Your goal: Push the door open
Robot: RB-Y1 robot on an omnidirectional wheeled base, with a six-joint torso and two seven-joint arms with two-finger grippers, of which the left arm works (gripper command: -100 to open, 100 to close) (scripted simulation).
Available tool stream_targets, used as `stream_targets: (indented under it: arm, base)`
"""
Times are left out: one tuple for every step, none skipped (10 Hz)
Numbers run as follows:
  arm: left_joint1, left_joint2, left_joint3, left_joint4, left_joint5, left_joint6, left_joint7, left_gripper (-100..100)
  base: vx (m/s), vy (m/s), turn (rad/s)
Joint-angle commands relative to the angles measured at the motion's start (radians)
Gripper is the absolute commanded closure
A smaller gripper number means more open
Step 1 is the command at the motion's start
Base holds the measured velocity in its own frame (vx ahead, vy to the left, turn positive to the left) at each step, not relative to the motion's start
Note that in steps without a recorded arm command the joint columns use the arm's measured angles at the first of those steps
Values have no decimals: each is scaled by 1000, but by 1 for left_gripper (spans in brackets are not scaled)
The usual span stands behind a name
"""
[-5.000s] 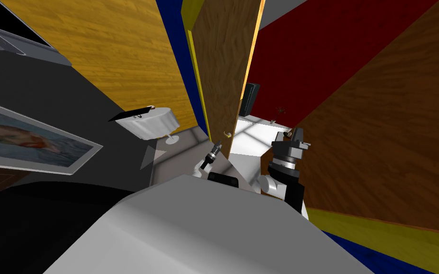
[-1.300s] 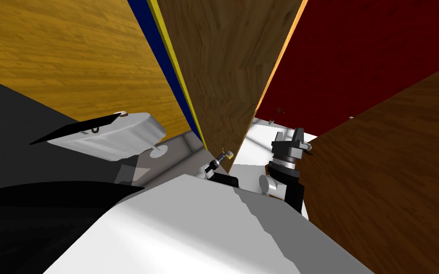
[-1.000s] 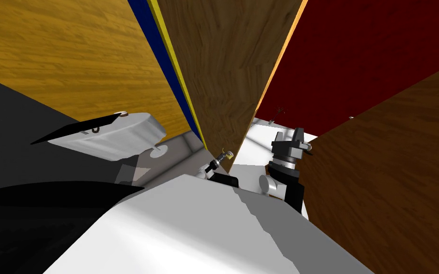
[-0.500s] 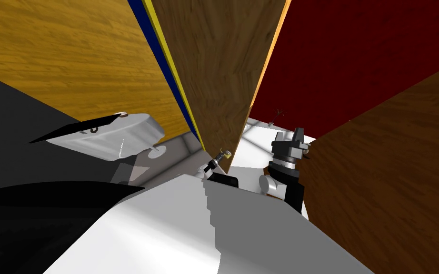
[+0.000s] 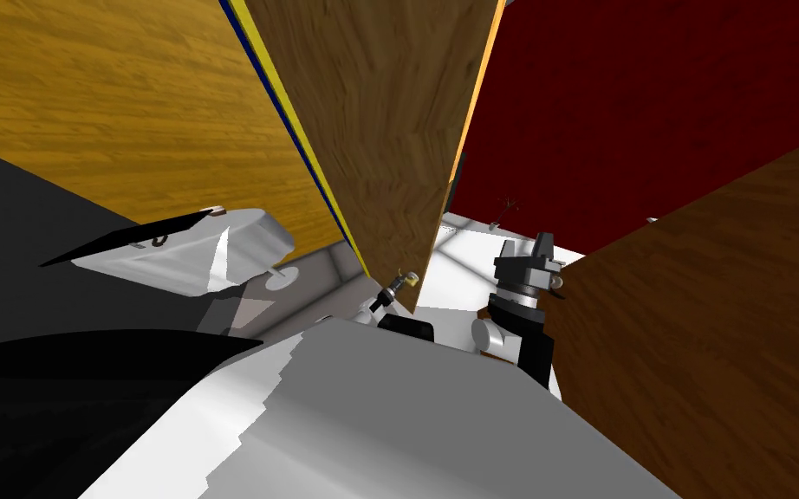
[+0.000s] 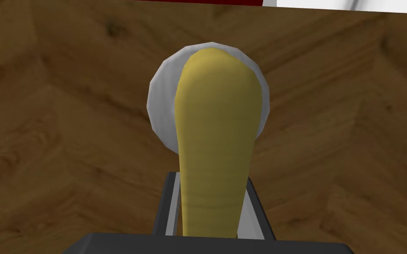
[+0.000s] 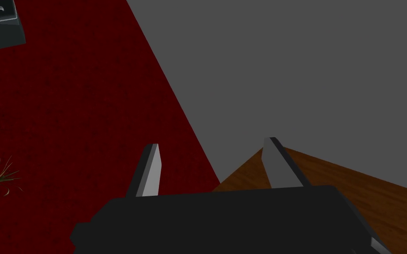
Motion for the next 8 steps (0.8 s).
stream_targets:
  arm:
    - [4, 15, 35, -17, 16, 11, -13, 100]
    - [3, 15, 44, -15, 20, 12, -17, 100]
    - [3, 15, 44, -15, 20, 12, -17, 100]
    - [2, 15, 61, -12, 28, 13, -26, 100]
    - [1, 14, 70, -11, 32, 14, -31, 100]
    - [0, 12, 88, -8, 41, 15, -40, 100]
    - [0, 11, 97, -6, 45, 16, -44, 100]
    - [-1, 7, 115, -4, 53, 18, -53, 100]
  base:
    - [122, -130, 59]
    - [136, -143, 68]
    - [83, -88, 7]
    - [88, -107, 21]
    - [109, -136, 57]
    - [115, -164, 57]
    - [148, -162, 50]
    - [147, -157, 63]
